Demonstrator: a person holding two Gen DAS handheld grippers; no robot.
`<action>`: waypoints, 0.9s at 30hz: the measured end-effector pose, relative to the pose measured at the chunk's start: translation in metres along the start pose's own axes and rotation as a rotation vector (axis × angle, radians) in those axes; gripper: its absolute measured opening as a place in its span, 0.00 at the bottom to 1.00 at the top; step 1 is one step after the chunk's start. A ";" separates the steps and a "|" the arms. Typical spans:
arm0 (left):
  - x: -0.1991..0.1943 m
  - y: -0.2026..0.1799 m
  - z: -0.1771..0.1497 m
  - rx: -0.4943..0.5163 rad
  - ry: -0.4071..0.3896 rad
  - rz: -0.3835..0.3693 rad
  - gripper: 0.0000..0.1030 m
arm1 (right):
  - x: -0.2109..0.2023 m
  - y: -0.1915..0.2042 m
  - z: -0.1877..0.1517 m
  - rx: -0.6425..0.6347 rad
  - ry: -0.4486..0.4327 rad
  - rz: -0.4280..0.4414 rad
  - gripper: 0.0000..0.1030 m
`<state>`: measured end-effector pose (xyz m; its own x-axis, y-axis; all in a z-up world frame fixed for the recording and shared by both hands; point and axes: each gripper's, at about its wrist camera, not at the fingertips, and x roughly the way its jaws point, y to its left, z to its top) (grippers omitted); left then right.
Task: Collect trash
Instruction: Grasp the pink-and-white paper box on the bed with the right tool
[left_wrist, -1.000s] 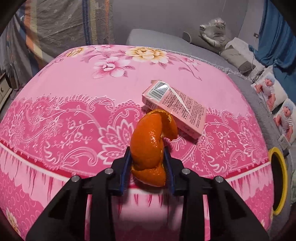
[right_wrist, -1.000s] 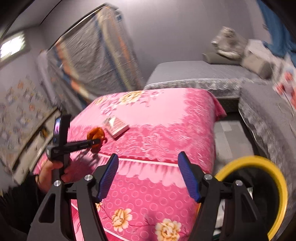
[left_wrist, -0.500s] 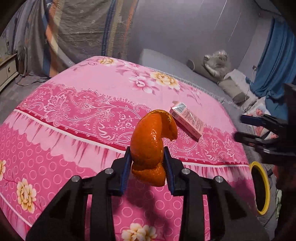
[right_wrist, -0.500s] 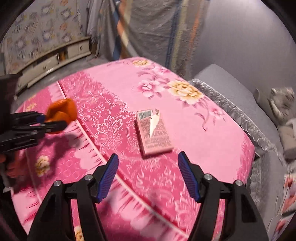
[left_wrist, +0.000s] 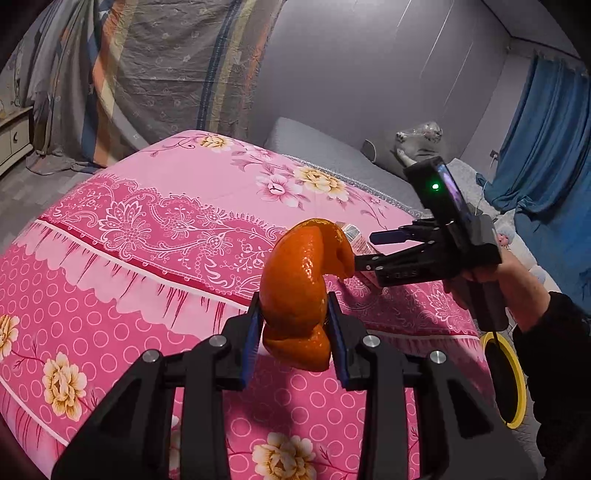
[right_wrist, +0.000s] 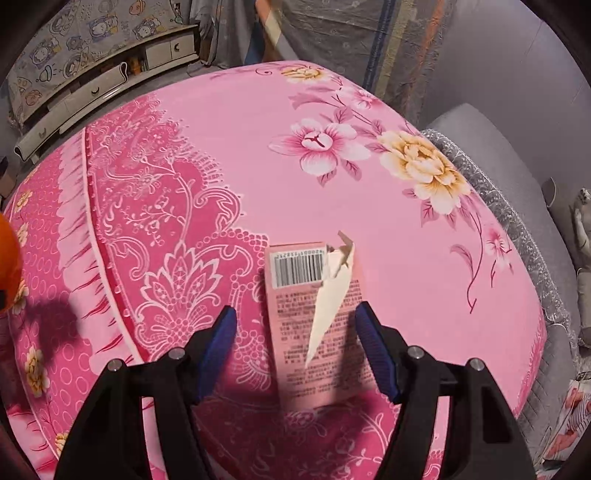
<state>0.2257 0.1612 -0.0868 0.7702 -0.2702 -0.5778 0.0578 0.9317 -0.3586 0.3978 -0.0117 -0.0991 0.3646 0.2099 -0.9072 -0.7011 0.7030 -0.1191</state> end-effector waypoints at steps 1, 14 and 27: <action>0.001 0.000 0.000 0.003 0.001 -0.001 0.30 | 0.002 -0.001 0.000 0.004 0.006 0.000 0.61; 0.005 -0.002 -0.002 0.011 0.019 -0.006 0.31 | 0.016 -0.022 -0.003 0.099 0.023 0.030 0.62; -0.027 -0.022 -0.006 0.057 -0.046 0.027 0.31 | -0.066 -0.016 -0.041 0.231 -0.142 0.140 0.50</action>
<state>0.1996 0.1466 -0.0678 0.8000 -0.2343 -0.5524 0.0712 0.9512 -0.3003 0.3594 -0.0648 -0.0536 0.3679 0.3970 -0.8409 -0.5987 0.7931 0.1125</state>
